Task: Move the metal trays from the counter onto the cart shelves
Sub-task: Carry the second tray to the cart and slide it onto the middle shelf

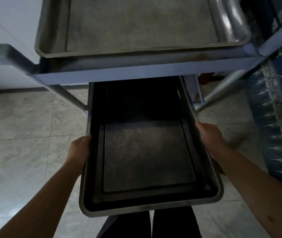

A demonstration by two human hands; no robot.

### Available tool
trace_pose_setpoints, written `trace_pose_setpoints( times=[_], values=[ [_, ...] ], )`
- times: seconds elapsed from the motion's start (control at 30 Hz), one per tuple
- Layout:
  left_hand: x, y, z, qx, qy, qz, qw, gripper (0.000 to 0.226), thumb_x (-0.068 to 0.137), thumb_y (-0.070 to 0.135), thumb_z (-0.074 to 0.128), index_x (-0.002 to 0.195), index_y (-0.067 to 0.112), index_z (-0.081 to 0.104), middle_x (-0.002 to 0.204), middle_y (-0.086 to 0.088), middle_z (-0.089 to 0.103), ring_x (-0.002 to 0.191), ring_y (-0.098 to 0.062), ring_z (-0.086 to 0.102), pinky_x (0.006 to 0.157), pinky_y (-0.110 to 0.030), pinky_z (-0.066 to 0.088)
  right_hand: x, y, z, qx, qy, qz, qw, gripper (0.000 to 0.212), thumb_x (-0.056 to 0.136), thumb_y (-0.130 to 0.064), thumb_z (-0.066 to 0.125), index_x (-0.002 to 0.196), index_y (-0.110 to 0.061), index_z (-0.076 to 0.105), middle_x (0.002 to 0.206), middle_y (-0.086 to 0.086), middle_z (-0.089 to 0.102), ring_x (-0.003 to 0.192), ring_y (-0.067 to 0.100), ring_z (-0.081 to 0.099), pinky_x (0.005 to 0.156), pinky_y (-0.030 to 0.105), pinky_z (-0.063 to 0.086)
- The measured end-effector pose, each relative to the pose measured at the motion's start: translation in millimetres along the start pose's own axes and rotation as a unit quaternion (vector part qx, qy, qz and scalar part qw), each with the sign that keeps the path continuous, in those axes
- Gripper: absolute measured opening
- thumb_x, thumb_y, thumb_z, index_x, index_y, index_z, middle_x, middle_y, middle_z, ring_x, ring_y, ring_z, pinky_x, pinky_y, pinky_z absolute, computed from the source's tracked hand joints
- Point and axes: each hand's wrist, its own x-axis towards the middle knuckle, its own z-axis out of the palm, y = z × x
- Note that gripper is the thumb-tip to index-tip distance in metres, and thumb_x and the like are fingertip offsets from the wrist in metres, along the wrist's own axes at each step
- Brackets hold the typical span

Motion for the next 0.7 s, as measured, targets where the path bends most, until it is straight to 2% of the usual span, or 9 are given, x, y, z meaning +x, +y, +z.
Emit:
trace_pose_setpoints(
  times=[0.07, 0.17, 0.23, 0.33, 0.43, 0.5, 0.6, 0.67, 0.7],
  values=[
    [33.4, -5.5, 19.9, -0.009, 0.004, 0.004, 1.0, 0.04, 0.096, 0.038, 0.051, 0.074, 0.011, 0.071, 0.062, -0.006, 0.068, 0.063, -0.024, 0.065, 0.056, -0.032, 0.048, 34.8, 0.4, 12.9, 0.007, 0.016, -0.003, 1.0, 0.037, 0.095, -0.044, 0.046, 0.076, -0.016, 0.062, 0.088, 0.014, 0.065, 0.082, 0.033, 0.06, 0.072, 0.031, 0.042],
    [79.3, -15.1, 52.7, -0.036, 0.008, 0.015, 0.999, 0.039, 0.097, 0.038, 0.051, 0.077, 0.01, 0.07, 0.071, -0.013, 0.068, 0.069, -0.028, 0.064, 0.065, -0.038, 0.05, 94.7, 1.9, 32.6, 0.007, 0.04, -0.02, 0.999, 0.045, 0.092, -0.047, 0.05, 0.093, -0.006, 0.07, 0.095, 0.021, 0.068, 0.095, 0.038, 0.063, 0.073, 0.029, 0.041],
    [106.0, -19.0, 72.5, -0.046, 0.011, 0.026, 0.999, 0.039, 0.099, 0.036, 0.05, 0.079, 0.008, 0.069, 0.074, -0.015, 0.067, 0.07, -0.029, 0.062, 0.066, -0.038, 0.049, 132.6, 4.3, 44.7, -0.006, 0.056, -0.051, 0.997, 0.043, 0.095, -0.043, 0.051, 0.088, -0.004, 0.069, 0.086, 0.017, 0.064, 0.094, 0.035, 0.062, 0.074, 0.028, 0.037],
    [140.8, -19.1, 93.2, -0.062, 0.025, 0.044, 0.997, 0.036, 0.099, 0.035, 0.051, 0.078, 0.01, 0.067, 0.074, -0.013, 0.066, 0.068, -0.026, 0.062, 0.065, -0.035, 0.048, 178.2, 5.4, 59.4, -0.007, 0.071, -0.059, 0.996, 0.043, 0.092, -0.046, 0.053, 0.067, -0.011, 0.056, 0.069, 0.001, 0.056, 0.077, 0.025, 0.058, 0.067, 0.027, 0.038],
    [176.4, -23.8, 113.0, -0.061, 0.036, 0.061, 0.996, 0.037, 0.099, 0.036, 0.052, 0.078, 0.011, 0.067, 0.076, -0.013, 0.067, 0.071, -0.026, 0.062, 0.066, -0.034, 0.048, 218.3, 9.3, 77.1, 0.015, 0.118, -0.058, 0.991, 0.053, 0.088, -0.05, 0.059, 0.055, -0.01, 0.048, 0.055, -0.002, 0.05, 0.055, 0.015, 0.05, 0.051, 0.027, 0.036],
    [196.0, -28.5, 124.9, -0.07, 0.041, 0.063, 0.995, 0.036, 0.099, 0.037, 0.052, 0.077, 0.012, 0.067, 0.075, -0.01, 0.067, 0.071, -0.025, 0.063, 0.066, -0.032, 0.048, 242.9, 13.3, 88.3, 0.033, 0.13, -0.063, 0.989, 0.05, 0.086, -0.05, 0.061, 0.059, -0.01, 0.053, 0.06, -0.003, 0.055, 0.057, 0.01, 0.052, 0.052, 0.024, 0.035],
    [216.7, -30.2, 131.1, -0.078, 0.049, 0.072, 0.993, 0.033, 0.097, 0.038, 0.053, 0.079, 0.015, 0.068, 0.08, -0.009, 0.069, 0.078, -0.027, 0.066, 0.073, -0.038, 0.052, 265.5, 11.8, 100.3, 0.048, 0.11, -0.076, 0.99, 0.042, 0.087, -0.051, 0.06, 0.071, -0.013, 0.061, 0.074, 0.001, 0.062, 0.072, 0.018, 0.058, 0.065, 0.027, 0.039],
    [227.8, -29.9, 133.0, -0.077, 0.054, 0.083, 0.992, 0.031, 0.096, 0.037, 0.053, 0.082, 0.014, 0.067, 0.086, -0.012, 0.068, 0.083, -0.027, 0.064, 0.081, -0.045, 0.053, 273.3, 9.1, 105.1, 0.06, 0.105, -0.1, 0.988, 0.038, 0.088, -0.048, 0.06, 0.075, -0.013, 0.062, 0.078, 0.002, 0.062, 0.071, 0.015, 0.057, 0.064, 0.027, 0.04],
    [231.8, -29.4, 133.9, -0.082, 0.057, 0.084, 0.992, 0.03, 0.096, 0.038, 0.053, 0.084, 0.014, 0.068, 0.086, -0.011, 0.067, 0.083, -0.026, 0.064, 0.08, -0.042, 0.054, 276.3, 6.3, 107.4, 0.066, 0.104, -0.11, 0.986, 0.036, 0.088, -0.047, 0.06, 0.077, -0.013, 0.063, 0.079, 0.001, 0.062, 0.068, 0.012, 0.056, 0.06, 0.025, 0.039]
  ],
)
